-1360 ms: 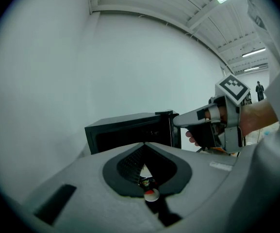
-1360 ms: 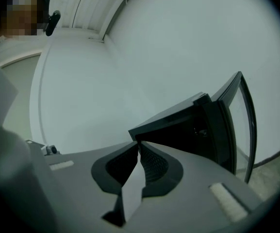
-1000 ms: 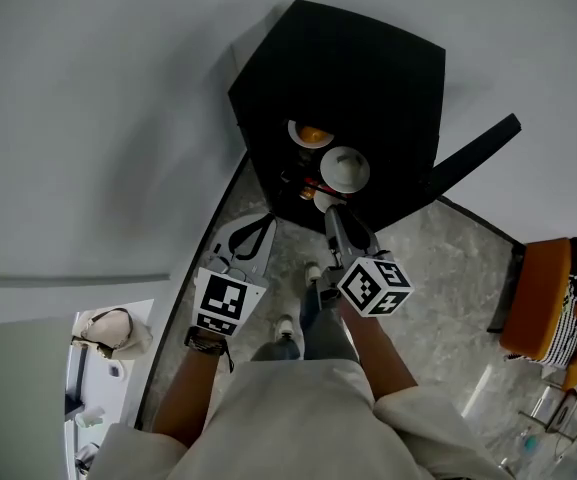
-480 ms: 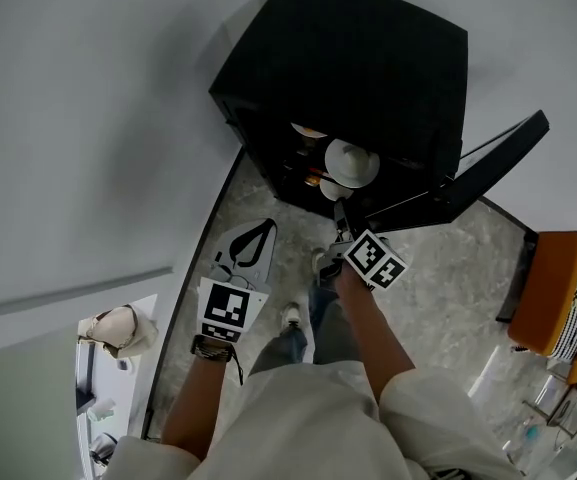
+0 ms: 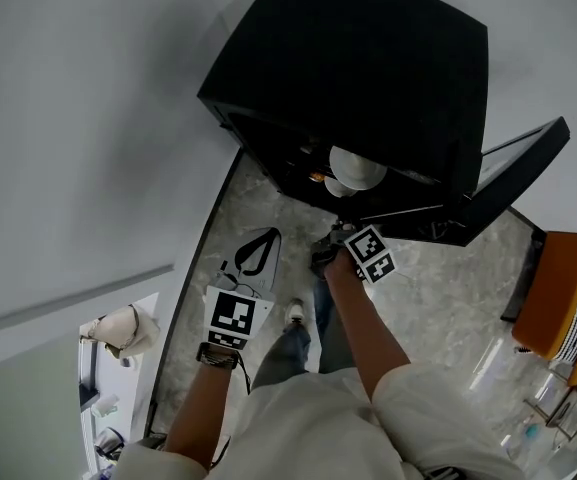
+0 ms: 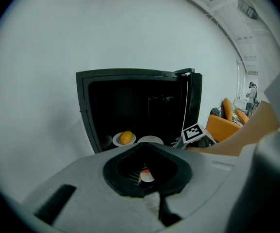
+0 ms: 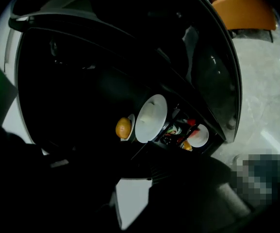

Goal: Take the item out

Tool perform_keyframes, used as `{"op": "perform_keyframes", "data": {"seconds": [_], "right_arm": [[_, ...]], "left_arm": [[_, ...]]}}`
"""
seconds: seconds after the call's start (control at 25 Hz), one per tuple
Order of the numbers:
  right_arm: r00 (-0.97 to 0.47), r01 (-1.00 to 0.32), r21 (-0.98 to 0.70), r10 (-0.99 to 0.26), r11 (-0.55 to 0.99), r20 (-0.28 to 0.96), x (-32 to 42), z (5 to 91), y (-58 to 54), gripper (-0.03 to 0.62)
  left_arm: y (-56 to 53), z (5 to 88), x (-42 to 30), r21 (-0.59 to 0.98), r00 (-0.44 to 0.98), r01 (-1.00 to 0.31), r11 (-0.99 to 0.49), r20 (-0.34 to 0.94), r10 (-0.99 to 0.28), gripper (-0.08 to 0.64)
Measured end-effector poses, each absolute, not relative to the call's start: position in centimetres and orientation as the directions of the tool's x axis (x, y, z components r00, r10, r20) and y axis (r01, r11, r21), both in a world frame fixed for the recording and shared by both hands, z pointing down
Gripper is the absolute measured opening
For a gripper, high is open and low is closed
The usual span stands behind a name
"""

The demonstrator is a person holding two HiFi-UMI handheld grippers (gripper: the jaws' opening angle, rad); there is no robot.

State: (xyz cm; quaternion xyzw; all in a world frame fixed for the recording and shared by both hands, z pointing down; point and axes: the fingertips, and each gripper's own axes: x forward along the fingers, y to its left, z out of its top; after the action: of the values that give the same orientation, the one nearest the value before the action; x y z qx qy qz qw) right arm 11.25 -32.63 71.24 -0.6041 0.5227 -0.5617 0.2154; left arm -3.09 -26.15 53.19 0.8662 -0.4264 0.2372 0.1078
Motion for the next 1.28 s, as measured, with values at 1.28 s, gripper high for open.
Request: {"op": "perform_keyframes", "data": {"seconds": [1.28], "right_arm": [[-0.062,0.054,-0.967,-0.968,-0.247,0.244,13.0,77.1,-36.8,0.017]], "left_arm": [[-25.8,57.1,-3.2,0.026,0.507,-0.804,-0.594,0.552,-0.662,0.005]]}}
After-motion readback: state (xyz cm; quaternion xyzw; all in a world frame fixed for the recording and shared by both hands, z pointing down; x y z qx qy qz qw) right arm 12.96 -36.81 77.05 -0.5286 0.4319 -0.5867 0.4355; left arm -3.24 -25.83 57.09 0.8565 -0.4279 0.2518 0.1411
